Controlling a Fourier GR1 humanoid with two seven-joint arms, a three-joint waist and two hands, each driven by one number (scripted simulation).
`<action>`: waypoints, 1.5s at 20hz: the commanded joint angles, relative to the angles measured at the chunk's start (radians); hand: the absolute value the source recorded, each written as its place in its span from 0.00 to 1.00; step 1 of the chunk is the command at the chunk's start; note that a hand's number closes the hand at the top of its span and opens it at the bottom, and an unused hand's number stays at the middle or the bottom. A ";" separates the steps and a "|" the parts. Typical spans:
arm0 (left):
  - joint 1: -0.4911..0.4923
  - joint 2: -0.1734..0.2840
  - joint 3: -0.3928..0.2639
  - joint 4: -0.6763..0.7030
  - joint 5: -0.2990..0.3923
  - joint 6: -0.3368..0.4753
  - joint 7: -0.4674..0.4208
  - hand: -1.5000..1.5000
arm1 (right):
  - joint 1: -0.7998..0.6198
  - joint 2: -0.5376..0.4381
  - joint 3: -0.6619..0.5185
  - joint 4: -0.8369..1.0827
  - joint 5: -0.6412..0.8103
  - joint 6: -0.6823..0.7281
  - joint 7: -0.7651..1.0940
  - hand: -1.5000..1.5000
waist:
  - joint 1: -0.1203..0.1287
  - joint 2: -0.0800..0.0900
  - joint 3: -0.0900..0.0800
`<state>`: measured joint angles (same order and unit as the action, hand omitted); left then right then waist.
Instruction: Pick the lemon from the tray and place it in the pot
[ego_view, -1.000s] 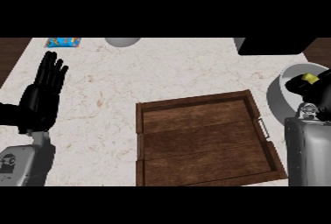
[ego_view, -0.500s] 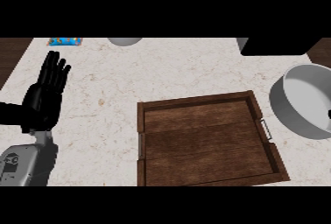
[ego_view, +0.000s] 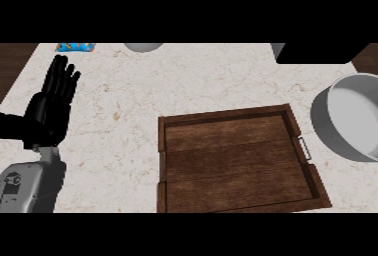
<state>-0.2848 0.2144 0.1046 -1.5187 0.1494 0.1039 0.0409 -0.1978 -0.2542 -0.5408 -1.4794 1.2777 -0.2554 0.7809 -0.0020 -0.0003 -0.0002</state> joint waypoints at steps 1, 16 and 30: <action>0.015 -0.013 -0.005 -0.037 0.008 0.005 0.023 0.50 | 0.000 0.021 -0.062 0.070 -0.185 -0.035 -0.073 0.00 | 0.002 -0.001 0.002; 0.057 -0.013 -0.002 -0.063 -0.003 -0.017 0.005 0.50 | -0.038 0.019 -0.106 0.048 -0.466 -0.309 -0.349 0.00 | 0.002 -0.003 0.001; 0.065 0.004 0.035 -0.035 -0.002 -0.030 -0.003 0.50 | 0.318 0.114 -0.272 -0.357 -0.925 -0.337 -0.581 0.00 | -0.017 -0.004 0.000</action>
<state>-0.2523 0.2085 0.1230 -1.5547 0.1429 0.0853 0.0528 -0.0110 -0.1689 -0.7590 -1.7121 0.4853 -0.6216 0.2709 -0.0127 -0.0033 0.0002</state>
